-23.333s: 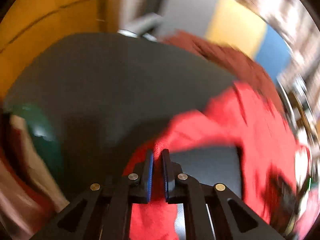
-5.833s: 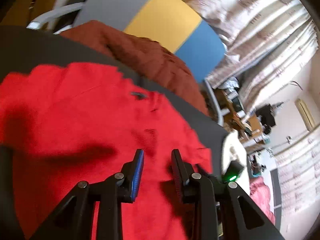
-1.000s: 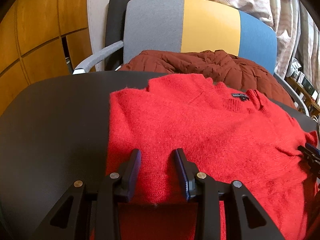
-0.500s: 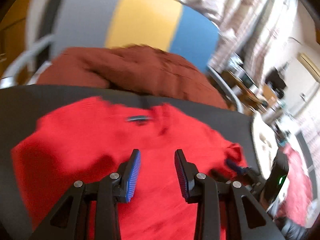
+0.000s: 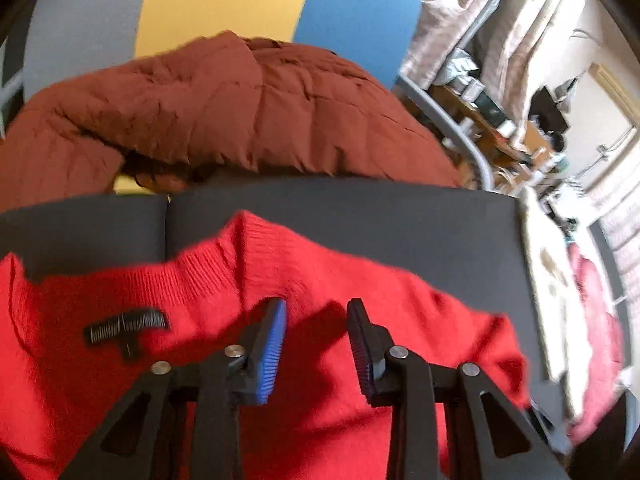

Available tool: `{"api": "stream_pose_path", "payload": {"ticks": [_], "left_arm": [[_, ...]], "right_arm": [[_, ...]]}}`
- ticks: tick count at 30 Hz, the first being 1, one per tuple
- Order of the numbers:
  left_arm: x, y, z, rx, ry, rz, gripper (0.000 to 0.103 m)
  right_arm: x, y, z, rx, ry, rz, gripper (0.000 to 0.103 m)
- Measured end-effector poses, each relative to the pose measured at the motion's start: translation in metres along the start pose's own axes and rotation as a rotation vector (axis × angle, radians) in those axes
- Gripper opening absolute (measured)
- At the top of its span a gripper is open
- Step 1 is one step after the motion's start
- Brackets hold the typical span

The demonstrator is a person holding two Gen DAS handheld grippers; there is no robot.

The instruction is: Fold clothes

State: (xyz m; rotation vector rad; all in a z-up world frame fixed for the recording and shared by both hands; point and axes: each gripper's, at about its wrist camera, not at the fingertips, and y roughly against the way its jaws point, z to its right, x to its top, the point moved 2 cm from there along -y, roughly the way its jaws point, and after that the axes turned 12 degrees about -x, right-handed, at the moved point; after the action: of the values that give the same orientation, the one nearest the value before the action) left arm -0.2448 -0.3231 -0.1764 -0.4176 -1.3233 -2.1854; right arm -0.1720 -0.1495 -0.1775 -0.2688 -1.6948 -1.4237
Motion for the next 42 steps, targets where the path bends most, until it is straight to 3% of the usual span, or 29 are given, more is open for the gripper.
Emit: {"api": "stream_pose_path", "payload": {"ticks": [4, 7, 10, 12, 15, 20, 21, 28, 35, 37, 42], "left_arm": [[0.000, -0.011, 0.014, 0.114, -0.119, 0.013, 0.027], [0.003, 0.005, 0.013, 0.097, -0.076, 0.008, 0.027], [0.002, 0.043, 0.008, 0.090, -0.061, 0.080, 0.027], [-0.002, 0.070, -0.010, 0.125, -0.033, 0.124, 0.027], [-0.013, 0.102, -0.055, 0.228, 0.045, 0.149, 0.027], [-0.038, 0.123, -0.130, 0.448, 0.179, 0.111, 0.027], [-0.042, 0.125, -0.138, 0.457, 0.185, 0.130, 0.031], [-0.060, 0.126, -0.146, 0.508, 0.166, 0.230, 0.031], [-0.047, 0.123, -0.151, 0.606, 0.163, 0.218, 0.032], [-0.048, 0.128, -0.152, 0.591, 0.176, 0.208, 0.033], [-0.089, 0.166, -0.124, 0.545, 0.212, 0.248, 0.034]], "right_arm": [[0.000, -0.002, 0.000, 0.001, -0.007, 0.002, 0.064], [0.000, -0.002, 0.001, 0.004, -0.010, 0.003, 0.064], [0.000, -0.002, 0.000, 0.002, -0.009, 0.004, 0.065], [0.000, -0.002, 0.000, 0.000, -0.008, 0.003, 0.065], [0.000, -0.001, 0.000, -0.004, -0.005, 0.003, 0.065], [0.001, -0.002, -0.002, -0.012, 0.002, 0.001, 0.065], [0.001, -0.002, -0.002, -0.012, 0.003, 0.000, 0.065], [0.004, -0.006, 0.000, -0.003, -0.006, -0.008, 0.066], [0.005, -0.010, -0.004, -0.030, 0.013, -0.010, 0.067], [0.005, -0.009, -0.005, -0.034, 0.016, -0.009, 0.067], [0.005, -0.009, -0.005, -0.041, 0.024, -0.011, 0.067]]}}
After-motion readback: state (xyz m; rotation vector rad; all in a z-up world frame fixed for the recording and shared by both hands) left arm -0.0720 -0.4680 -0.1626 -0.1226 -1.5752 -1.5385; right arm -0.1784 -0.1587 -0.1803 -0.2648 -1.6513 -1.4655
